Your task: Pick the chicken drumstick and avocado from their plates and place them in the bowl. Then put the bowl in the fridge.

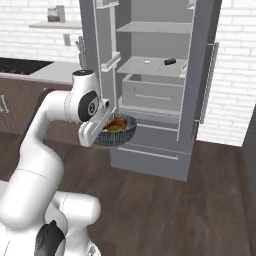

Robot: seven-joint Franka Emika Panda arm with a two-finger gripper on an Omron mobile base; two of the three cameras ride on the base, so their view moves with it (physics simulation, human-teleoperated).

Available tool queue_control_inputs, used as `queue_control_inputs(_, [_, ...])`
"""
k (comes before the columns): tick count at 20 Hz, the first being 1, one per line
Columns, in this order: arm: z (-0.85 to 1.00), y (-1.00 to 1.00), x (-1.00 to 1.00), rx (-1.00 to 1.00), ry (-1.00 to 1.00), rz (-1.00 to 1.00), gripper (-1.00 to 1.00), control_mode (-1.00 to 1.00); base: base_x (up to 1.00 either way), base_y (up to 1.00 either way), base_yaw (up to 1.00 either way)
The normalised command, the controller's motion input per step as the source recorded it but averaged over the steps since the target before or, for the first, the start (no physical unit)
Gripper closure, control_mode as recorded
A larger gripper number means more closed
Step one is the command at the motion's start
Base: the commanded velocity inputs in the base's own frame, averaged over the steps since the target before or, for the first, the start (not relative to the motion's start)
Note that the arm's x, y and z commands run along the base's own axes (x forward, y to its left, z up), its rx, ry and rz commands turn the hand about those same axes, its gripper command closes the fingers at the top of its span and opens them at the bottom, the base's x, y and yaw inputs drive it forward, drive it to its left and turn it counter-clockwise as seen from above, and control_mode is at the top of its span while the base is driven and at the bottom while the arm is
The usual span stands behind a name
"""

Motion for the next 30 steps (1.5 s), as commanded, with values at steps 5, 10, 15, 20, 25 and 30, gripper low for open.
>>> queue_control_inputs(5, [0.0,0.0,0.0,0.0,0.0,0.0,1.0,1.0,0.93,0.14,-0.23])
queue_control_inputs(10, [0.0,0.0,0.0,0.0,0.0,0.0,1.0,1.0,1.0,0.3,-0.17])
queue_control_inputs(15, [0.0,0.0,0.0,0.0,0.0,0.0,1.0,1.0,0.89,0.38,-0.09])
queue_control_inputs(20, [0.0,0.0,0.0,0.0,0.0,0.0,1.0,1.0,0.88,0.15,0.0])
queue_control_inputs(25, [0.0,0.0,0.0,0.0,0.0,0.0,1.0,1.0,0.73,-0.03,0.06])
queue_control_inputs(30, [0.0,0.0,0.0,0.0,0.0,0.0,1.0,1.0,0.66,-0.21,0.13])
